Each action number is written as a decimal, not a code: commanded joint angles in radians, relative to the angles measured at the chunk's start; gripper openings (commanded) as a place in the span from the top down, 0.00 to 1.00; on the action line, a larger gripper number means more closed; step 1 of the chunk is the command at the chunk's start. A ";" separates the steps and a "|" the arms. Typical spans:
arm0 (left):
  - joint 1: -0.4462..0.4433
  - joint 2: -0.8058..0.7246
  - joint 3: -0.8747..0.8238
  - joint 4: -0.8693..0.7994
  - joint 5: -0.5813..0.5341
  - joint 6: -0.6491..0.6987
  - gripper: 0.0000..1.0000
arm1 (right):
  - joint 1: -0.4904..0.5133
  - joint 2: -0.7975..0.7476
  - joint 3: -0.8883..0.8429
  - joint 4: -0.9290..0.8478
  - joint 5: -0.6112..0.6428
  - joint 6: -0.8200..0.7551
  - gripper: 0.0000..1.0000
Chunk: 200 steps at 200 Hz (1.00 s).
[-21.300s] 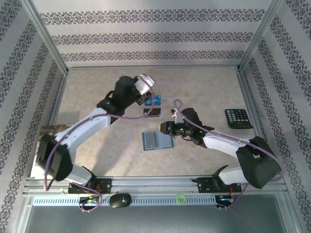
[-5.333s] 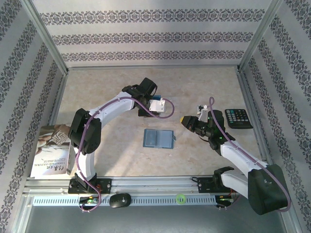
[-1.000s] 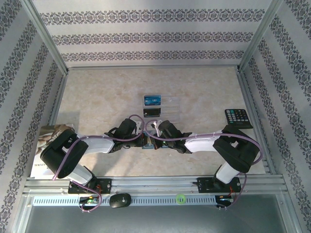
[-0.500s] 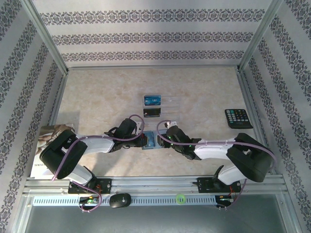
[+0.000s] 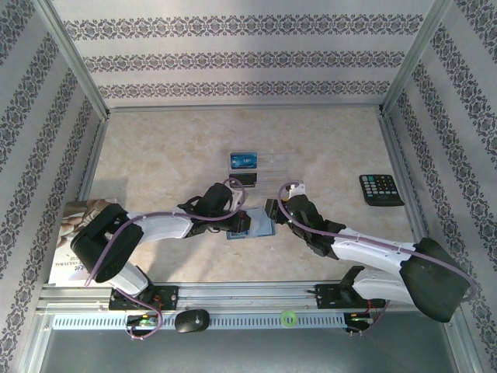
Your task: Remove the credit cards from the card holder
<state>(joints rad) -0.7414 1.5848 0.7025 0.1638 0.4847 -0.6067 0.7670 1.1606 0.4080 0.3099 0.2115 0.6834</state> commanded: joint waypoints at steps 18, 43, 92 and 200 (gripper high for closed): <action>-0.051 0.102 0.121 -0.068 0.113 0.048 1.00 | -0.031 -0.035 -0.023 -0.029 -0.029 0.018 0.58; -0.050 0.181 0.170 -0.114 0.161 0.056 1.00 | -0.035 -0.034 -0.021 -0.033 -0.040 0.012 0.58; -0.047 0.123 0.137 0.022 0.195 0.040 0.97 | -0.051 -0.031 -0.015 -0.043 -0.066 0.016 0.57; 0.138 -0.234 -0.119 -0.097 -0.128 0.021 0.70 | -0.059 0.316 0.220 0.006 -0.607 0.070 0.74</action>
<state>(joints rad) -0.6304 1.3560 0.6025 0.1596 0.4370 -0.5934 0.7002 1.3487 0.5327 0.2848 -0.1608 0.7086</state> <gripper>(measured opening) 0.281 0.307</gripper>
